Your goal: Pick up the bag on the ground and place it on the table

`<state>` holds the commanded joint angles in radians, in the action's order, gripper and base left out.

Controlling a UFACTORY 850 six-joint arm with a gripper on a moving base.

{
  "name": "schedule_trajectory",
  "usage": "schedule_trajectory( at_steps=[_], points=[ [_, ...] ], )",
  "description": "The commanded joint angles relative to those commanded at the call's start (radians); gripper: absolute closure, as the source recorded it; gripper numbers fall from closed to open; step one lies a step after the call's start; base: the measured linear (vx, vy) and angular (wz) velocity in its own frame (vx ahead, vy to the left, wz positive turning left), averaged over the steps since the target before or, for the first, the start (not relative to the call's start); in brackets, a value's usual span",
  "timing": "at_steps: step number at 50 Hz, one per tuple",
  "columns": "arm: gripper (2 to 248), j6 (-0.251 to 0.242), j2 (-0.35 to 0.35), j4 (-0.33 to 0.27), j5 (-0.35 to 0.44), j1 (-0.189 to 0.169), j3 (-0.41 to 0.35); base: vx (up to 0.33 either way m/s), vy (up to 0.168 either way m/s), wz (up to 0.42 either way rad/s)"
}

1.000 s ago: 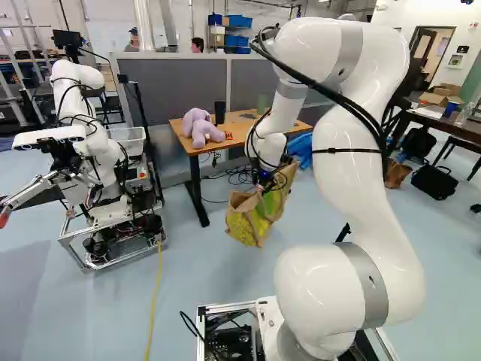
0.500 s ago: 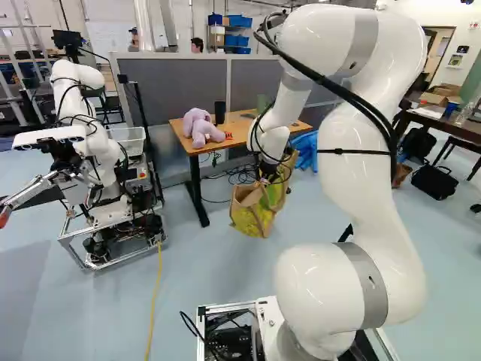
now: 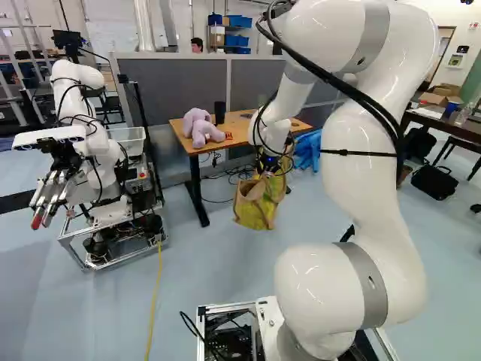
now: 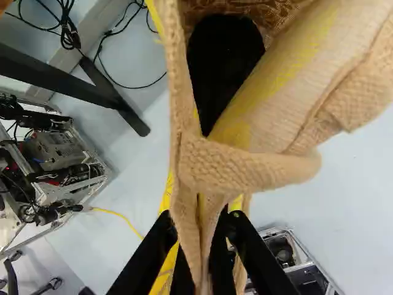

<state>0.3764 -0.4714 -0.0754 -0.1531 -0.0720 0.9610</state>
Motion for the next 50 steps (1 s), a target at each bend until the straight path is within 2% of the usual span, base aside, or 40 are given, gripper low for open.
schedule_trajectory(
  at_steps=[33, 50],
  points=[
    [229, 0.000, 0.035, -0.143, -0.113, 0.005, 0.068, 0.000, 0.000, 0.000],
    [229, 0.000, 0.049, -0.207, -0.198, 0.008, 0.106, 0.000, 0.000, 0.000]
  ],
)
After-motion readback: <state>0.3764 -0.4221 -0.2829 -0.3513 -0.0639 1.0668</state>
